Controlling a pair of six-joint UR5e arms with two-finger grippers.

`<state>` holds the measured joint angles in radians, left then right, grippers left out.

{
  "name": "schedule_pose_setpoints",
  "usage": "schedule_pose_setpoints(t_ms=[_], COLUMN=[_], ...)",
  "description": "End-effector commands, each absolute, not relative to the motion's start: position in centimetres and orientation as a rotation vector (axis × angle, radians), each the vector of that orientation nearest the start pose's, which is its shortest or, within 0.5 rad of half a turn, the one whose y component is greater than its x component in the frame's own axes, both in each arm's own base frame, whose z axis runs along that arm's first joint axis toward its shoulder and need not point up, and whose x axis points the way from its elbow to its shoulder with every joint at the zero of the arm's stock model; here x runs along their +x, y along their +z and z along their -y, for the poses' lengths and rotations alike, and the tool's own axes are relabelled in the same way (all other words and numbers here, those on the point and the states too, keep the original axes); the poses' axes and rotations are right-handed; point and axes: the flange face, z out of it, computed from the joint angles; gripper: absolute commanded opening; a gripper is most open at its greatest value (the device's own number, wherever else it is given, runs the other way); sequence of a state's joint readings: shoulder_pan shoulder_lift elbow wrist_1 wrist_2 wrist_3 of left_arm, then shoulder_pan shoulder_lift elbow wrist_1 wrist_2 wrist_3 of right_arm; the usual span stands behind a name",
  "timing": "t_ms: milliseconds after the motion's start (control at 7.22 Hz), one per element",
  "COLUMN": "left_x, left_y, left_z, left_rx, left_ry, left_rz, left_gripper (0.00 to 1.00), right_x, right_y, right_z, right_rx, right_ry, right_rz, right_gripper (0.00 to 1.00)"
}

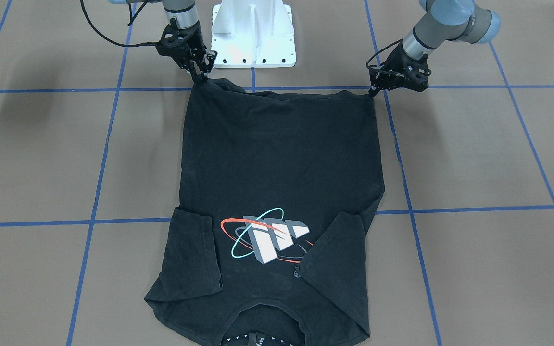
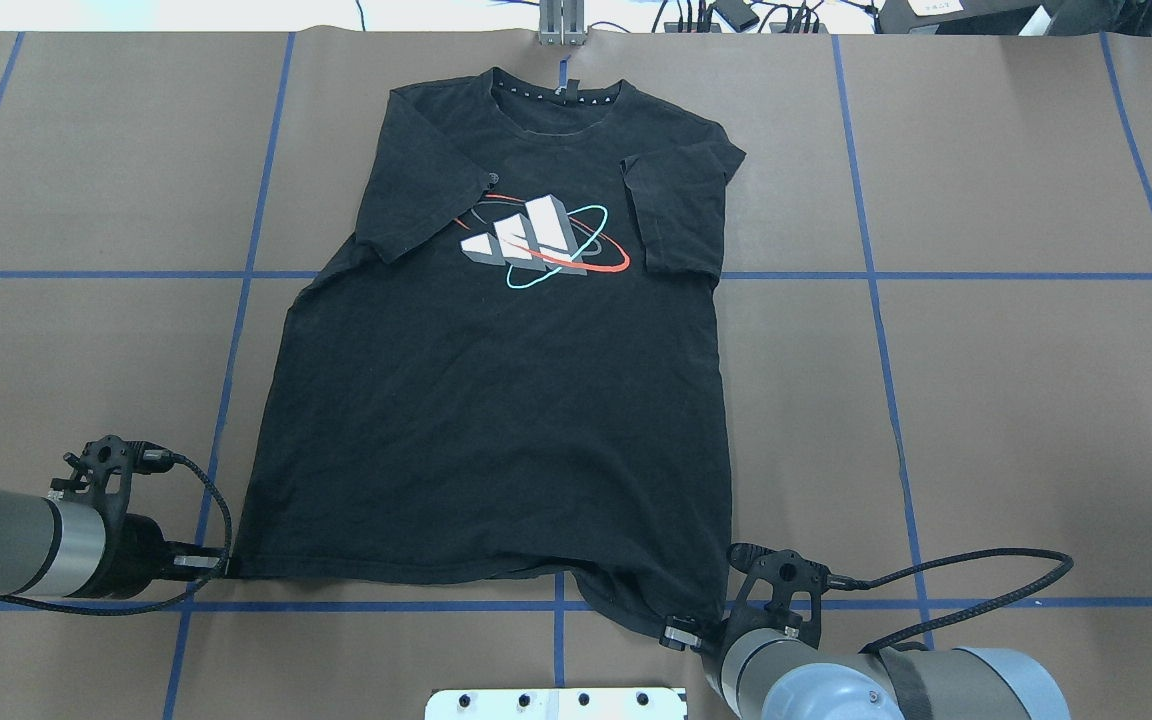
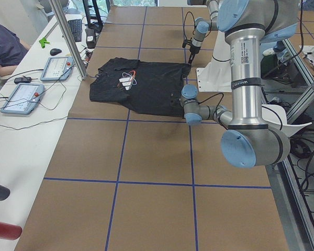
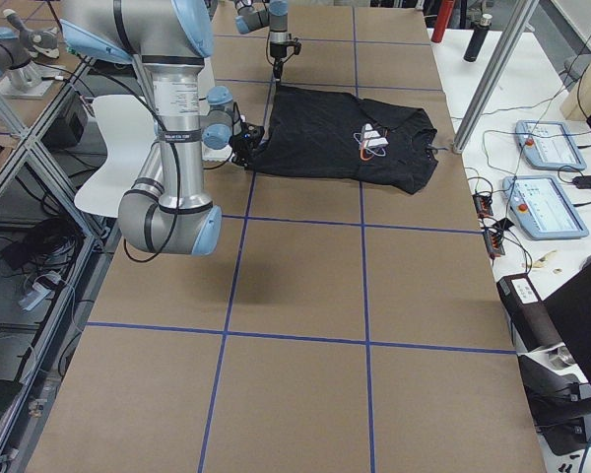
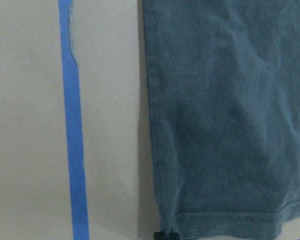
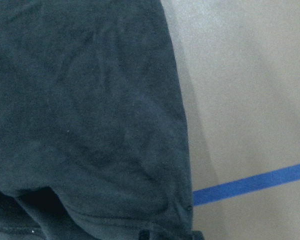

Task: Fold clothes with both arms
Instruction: 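Grasp the hem corners with both grippers and pull toward the robot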

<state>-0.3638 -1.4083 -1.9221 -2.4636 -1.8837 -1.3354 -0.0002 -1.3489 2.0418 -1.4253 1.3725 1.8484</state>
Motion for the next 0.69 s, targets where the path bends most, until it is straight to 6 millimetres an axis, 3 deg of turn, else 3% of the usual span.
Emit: schedule_pose_setpoints(t_ms=[0, 138, 415, 554], left_x=[38.2, 38.2, 38.0, 37.3], left_y=[46.4, 46.4, 45.9, 44.3], left_z=[25.5, 25.5, 25.5, 25.2], left_rx=[0.048, 0.047, 0.051, 0.055], left_ry=[0.055, 0.054, 0.057, 0.067], left_rz=[-1.108, -1.108, -1.118, -1.146], left_gripper=[0.0, 0.0, 0.0, 0.0], right_x=[-53.3, -53.0, -52.0, -50.5], right_y=[31.7, 31.7, 30.9, 30.5], right_z=[15.5, 15.7, 15.9, 16.1], right_rx=[0.071, 0.07, 0.066, 0.055], right_ry=[0.348, 0.351, 0.351, 0.348], right_rz=[0.858, 0.859, 0.878, 0.887], right_gripper=[0.11, 0.02, 0.0, 0.0])
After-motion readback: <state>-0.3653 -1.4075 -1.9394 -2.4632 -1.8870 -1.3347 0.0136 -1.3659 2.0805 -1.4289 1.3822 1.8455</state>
